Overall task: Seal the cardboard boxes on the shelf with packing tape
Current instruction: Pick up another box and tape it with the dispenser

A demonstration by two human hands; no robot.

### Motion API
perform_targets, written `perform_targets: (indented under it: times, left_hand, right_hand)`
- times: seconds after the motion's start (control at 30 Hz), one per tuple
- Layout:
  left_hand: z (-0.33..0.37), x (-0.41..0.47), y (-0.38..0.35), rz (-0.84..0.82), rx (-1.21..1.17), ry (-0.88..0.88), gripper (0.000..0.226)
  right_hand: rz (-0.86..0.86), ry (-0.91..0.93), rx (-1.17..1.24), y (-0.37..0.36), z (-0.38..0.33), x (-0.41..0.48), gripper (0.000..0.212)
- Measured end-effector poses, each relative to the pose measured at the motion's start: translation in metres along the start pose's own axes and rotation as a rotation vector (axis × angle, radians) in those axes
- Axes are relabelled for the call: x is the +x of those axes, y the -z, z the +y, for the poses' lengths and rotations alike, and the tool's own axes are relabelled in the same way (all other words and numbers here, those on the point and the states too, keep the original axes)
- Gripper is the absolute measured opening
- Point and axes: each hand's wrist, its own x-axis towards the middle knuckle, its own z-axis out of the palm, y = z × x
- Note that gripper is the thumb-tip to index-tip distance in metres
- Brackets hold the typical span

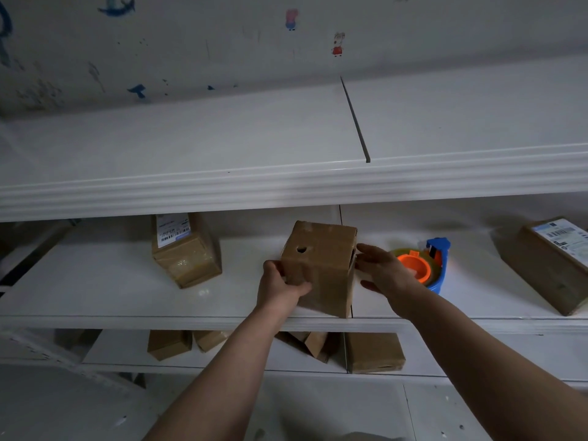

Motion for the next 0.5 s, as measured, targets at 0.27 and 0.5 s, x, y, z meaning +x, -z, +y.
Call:
perform_targets:
  times: [0.27, 0.5]
  left_hand:
    - [0.011, -0.006, 0.007, -0.227, -0.313, 0.117, 0.108]
    - [0.003, -0.013, -0.007, -0.243, -0.488, 0.268, 0.083]
  right_hand:
    - [-0.041, 0.221, -0.125, -0.002, 0.004, -0.004, 0.05]
    - [-0.03, 0.44, -0.276, -0.017, 0.009, -0.004, 0.082]
